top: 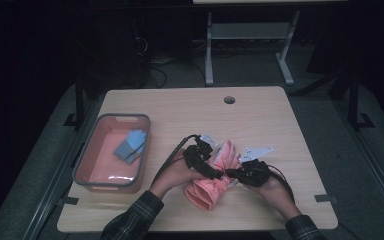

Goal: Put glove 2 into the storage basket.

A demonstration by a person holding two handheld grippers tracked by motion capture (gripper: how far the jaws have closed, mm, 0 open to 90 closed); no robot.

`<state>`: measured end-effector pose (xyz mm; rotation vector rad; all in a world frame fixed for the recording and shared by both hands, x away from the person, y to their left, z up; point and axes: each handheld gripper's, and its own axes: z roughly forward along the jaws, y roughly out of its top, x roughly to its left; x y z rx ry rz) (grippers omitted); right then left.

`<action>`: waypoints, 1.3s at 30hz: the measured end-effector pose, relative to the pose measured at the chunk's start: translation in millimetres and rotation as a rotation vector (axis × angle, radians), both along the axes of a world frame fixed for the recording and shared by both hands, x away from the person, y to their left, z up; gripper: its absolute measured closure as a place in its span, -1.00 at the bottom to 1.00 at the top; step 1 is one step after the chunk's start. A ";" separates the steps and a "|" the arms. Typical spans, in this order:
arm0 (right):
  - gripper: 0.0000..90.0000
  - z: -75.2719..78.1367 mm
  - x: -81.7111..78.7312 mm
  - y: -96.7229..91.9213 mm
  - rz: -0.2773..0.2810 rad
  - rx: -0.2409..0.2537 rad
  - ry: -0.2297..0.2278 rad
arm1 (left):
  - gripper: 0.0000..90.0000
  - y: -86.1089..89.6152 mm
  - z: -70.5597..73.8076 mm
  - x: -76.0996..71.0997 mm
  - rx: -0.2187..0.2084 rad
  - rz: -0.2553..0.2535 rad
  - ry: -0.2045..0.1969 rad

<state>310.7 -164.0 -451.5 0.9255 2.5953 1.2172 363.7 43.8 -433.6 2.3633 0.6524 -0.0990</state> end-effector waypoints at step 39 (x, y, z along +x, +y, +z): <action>1.00 -4.9 1.9 -4.8 -0.033 -0.028 -0.007 | 0.03 3.4 -25.8 11.3 -0.070 -0.038 0.198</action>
